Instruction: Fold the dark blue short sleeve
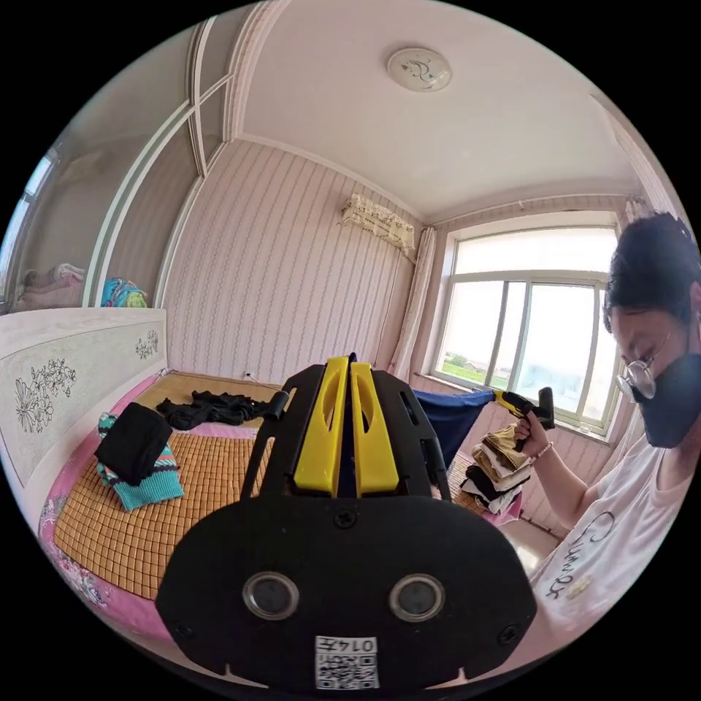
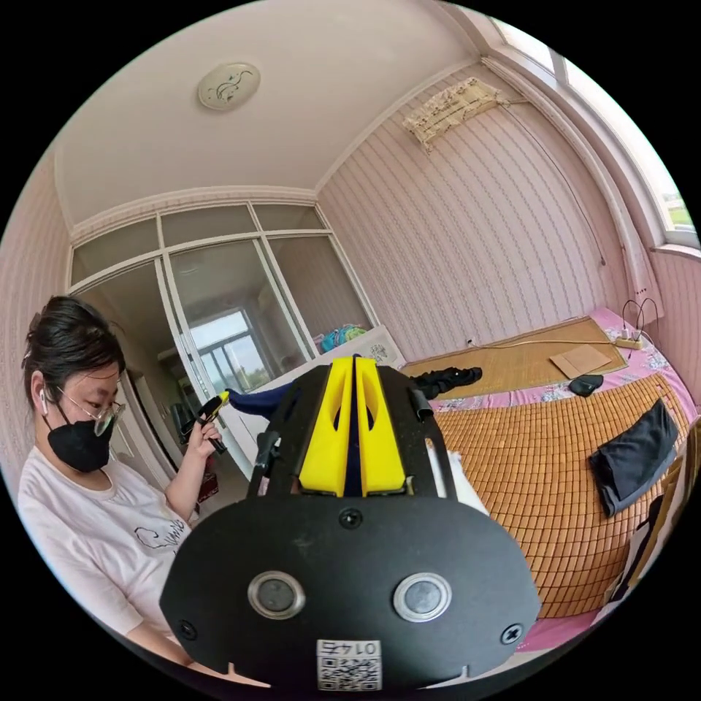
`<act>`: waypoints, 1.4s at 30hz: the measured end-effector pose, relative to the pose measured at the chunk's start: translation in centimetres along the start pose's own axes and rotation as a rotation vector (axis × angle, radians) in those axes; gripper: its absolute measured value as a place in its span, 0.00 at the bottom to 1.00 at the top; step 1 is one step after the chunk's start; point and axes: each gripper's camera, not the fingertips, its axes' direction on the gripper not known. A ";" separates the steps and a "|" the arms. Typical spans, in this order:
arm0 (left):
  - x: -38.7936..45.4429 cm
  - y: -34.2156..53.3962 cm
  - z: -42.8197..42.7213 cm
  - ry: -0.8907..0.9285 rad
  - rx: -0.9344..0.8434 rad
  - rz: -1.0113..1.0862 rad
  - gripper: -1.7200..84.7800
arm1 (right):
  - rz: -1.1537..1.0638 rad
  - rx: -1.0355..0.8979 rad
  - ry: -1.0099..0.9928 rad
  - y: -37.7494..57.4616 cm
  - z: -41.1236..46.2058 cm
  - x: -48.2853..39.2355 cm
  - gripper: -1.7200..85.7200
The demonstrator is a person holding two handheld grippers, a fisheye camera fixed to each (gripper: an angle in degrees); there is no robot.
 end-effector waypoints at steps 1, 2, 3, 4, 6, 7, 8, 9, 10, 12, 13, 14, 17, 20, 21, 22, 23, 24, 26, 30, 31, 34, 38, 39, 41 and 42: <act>0.5 -1.0 -1.7 0.009 0.044 0.005 0.01 | -0.038 0.033 -0.022 -1.0 -1.1 -1.8 0.02; 0.7 -1.5 -2.6 0.013 0.069 0.009 0.01 | -0.078 0.057 -0.052 -1.9 -2.1 -3.7 0.02; 1.1 -2.5 -4.3 0.032 0.124 0.021 0.01 | -0.099 0.069 -0.068 -2.4 -2.6 -4.7 0.02; 1.7 -3.5 -5.7 0.049 0.165 0.041 0.01 | -0.146 0.095 -0.093 -3.4 -3.6 -6.7 0.02; 2.5 -5.1 -7.3 0.063 0.214 0.083 0.01 | -0.214 0.123 -0.114 -4.9 -4.7 -9.6 0.02; 3.0 -6.2 -8.0 0.064 0.235 0.109 0.01 | -0.248 0.135 -0.112 -5.8 -5.1 -11.3 0.02; 3.1 -6.6 -8.2 0.063 0.241 0.120 0.01 | -0.277 0.137 -0.104 -6.7 -5.3 -12.6 0.02; 3.1 -7.4 -8.2 0.052 0.243 0.141 0.01 | -0.288 0.131 -0.097 -7.1 -5.2 -13.1 0.02; 2.8 -7.9 -7.7 0.034 0.232 0.145 0.01 | -0.302 0.107 -0.073 -7.8 -4.7 -13.6 0.02; 1.5 -8.0 -5.7 0.016 0.181 0.119 0.01 | -0.288 0.043 -0.033 -8.6 -2.9 -13.0 0.02; 0.2 -7.7 -3.7 0.005 0.125 0.086 0.01 | -0.253 -0.022 -0.004 -8.9 -1.0 -11.7 0.02; -0.5 -7.3 -2.4 0.000 0.089 0.067 0.01 | -0.207 -0.103 0.041 -8.8 1.3 -9.9 0.02; -4.6 -4.1 5.8 -0.067 -0.137 0.009 0.01 | -0.068 -0.324 0.190 -7.1 8.0 -3.2 0.02; -9.0 0.1 15.4 -0.156 -0.358 -0.070 0.01 | 0.094 -0.464 0.274 -5.4 14.2 4.1 0.02; -10.3 0.6 18.4 -0.145 -0.376 -0.113 0.01 | 0.112 -0.470 0.285 -5.5 15.2 5.1 0.02; -11.0 0.1 20.9 -0.148 -0.369 -0.125 0.01 | 0.128 -0.471 0.306 -6.4 16.7 6.6 0.02; -11.1 -0.5 21.9 -0.155 -0.359 -0.119 0.01 | 0.126 -0.428 0.328 -8.2 17.5 7.3 0.02; -11.0 -2.3 23.5 -0.171 -0.318 -0.091 0.01 | 0.120 -0.396 0.337 -9.3 17.7 7.5 0.02; -10.7 -5.2 24.8 -0.174 -0.235 -0.054 0.01 | 0.093 -0.235 0.314 -14.0 17.7 7.6 0.02; -11.2 -7.8 26.8 -0.157 -0.192 -0.010 0.01 | 0.021 -0.111 0.267 -17.2 17.8 7.4 0.02; -11.6 -7.0 27.3 -0.163 -0.213 0.009 0.01 | -0.007 -0.113 0.258 -16.8 18.1 7.6 0.02; -13.3 -2.1 29.1 -0.172 -0.318 0.018 0.01 | -0.046 -0.189 0.282 -12.9 19.6 9.5 0.02; -16.7 7.6 32.2 -0.202 -0.556 -0.013 0.01 | 0.057 -0.410 0.362 -3.3 22.4 15.9 0.02; -17.8 11.3 33.2 -0.211 -0.645 -0.038 0.01 | 0.083 -0.446 0.371 -1.6 22.9 17.0 0.02; -19.4 16.9 34.4 -0.215 -0.760 -0.094 0.01 | 0.227 -0.591 0.395 5.1 24.8 21.9 0.02; -20.2 20.3 34.8 -0.225 -0.814 -0.134 0.01 | 0.270 -0.619 0.396 6.8 25.1 23.0 0.02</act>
